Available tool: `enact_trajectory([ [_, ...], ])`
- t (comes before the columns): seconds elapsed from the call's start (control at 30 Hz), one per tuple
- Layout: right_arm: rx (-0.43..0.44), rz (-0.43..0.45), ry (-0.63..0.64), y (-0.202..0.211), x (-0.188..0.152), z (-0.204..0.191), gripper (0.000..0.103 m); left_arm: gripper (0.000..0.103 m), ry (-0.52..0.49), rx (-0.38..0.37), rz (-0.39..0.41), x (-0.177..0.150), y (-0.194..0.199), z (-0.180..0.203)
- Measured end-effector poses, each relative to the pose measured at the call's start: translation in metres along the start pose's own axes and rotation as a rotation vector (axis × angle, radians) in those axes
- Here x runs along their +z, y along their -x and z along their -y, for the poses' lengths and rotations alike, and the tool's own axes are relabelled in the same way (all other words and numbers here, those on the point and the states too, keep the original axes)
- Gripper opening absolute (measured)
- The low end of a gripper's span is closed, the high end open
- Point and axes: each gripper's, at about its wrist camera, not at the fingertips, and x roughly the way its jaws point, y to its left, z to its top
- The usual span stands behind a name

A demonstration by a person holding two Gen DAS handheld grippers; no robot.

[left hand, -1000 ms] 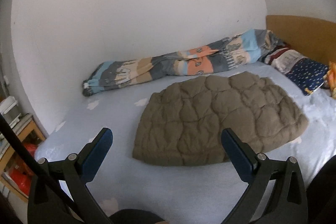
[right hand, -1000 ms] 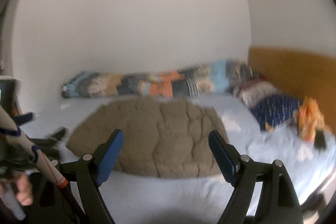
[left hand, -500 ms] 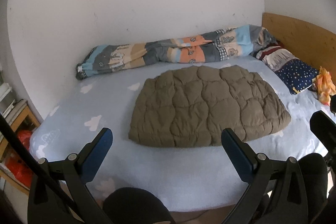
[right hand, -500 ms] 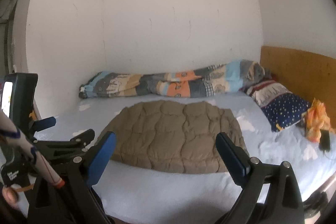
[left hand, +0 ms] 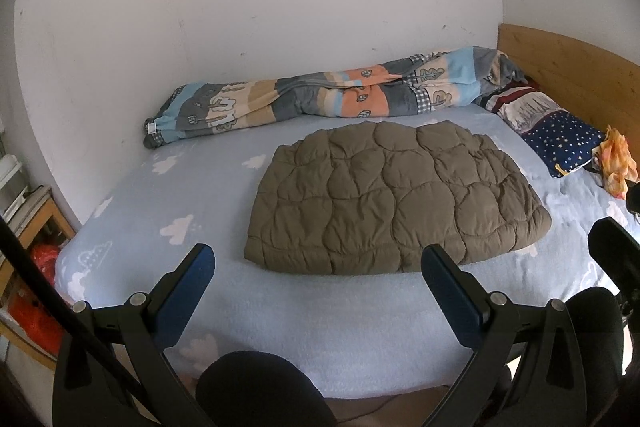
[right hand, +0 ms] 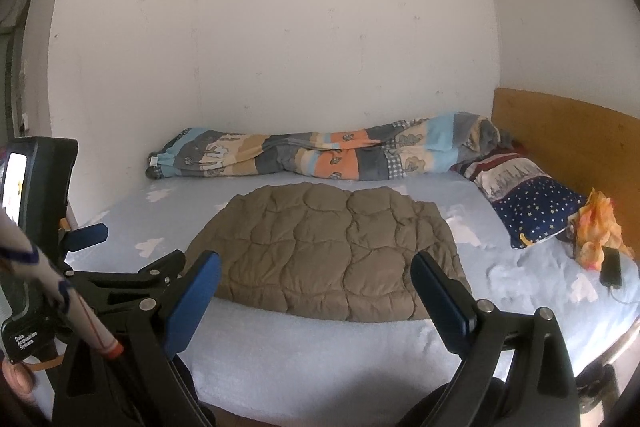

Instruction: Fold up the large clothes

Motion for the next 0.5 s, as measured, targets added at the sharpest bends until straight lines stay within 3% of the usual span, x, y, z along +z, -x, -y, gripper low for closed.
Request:
enact_trajectory([
  [0.5, -0.014, -0.038, -0.008, -0.006, -0.003, 0.0, 0.098, 0.103, -0.005, -0.019, -0.049, -0.003, -0.017, 0.004],
])
